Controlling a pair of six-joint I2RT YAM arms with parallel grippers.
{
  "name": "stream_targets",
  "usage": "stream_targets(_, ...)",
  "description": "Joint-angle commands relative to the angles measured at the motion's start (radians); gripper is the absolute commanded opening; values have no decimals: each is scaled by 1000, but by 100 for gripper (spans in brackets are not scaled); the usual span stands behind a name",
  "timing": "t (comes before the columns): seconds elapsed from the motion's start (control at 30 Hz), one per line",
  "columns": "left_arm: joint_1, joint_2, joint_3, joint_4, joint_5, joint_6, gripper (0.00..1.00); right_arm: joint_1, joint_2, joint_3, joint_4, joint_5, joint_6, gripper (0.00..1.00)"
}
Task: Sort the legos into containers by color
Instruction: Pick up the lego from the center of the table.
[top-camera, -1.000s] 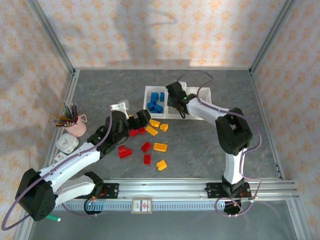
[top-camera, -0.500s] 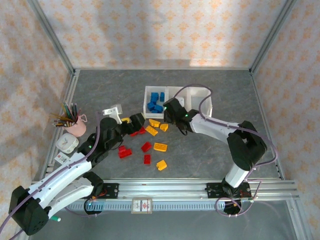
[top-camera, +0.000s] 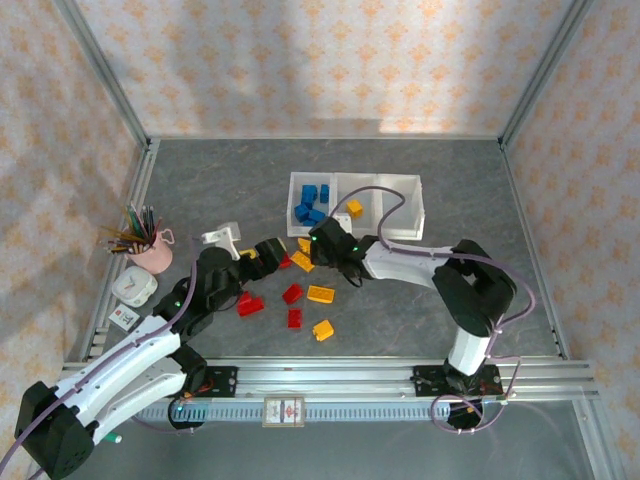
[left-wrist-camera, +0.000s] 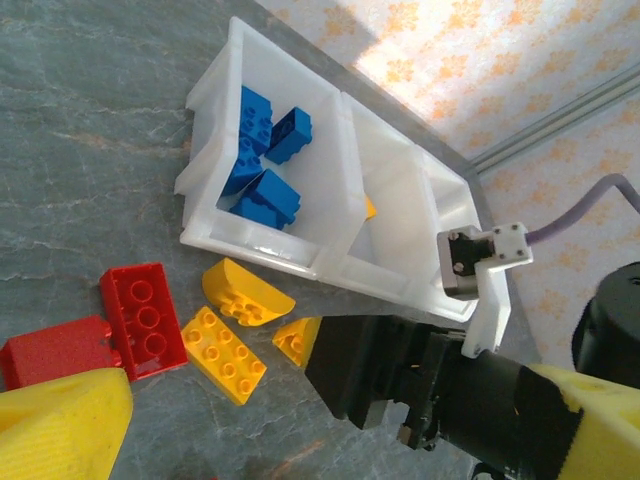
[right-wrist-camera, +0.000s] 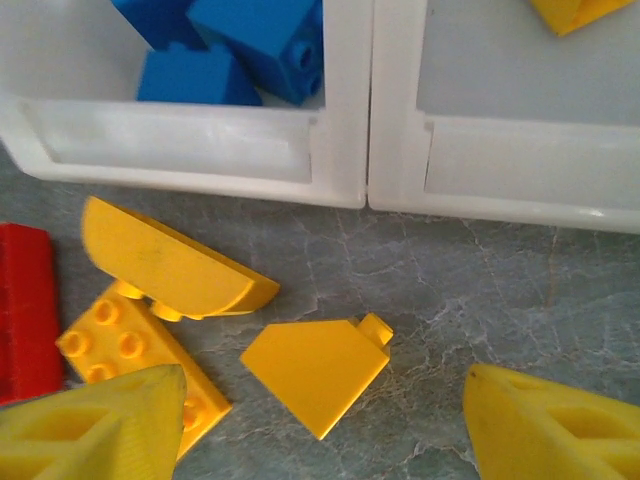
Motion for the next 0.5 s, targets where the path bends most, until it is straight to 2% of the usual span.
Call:
stream_targets(0.0, 12, -10, -19, 23, 4, -21, 99, 2, 32, 10, 17, 33, 1, 74)
stream_targets(0.17, 12, -10, -21, 21, -2, -18, 99, 3, 77, 37, 15, 31, -46, 73)
stream_targets(0.47, 13, -4, -17, 18, -8, -11, 99, 0, 131, 69, 13, 51, -77, 66)
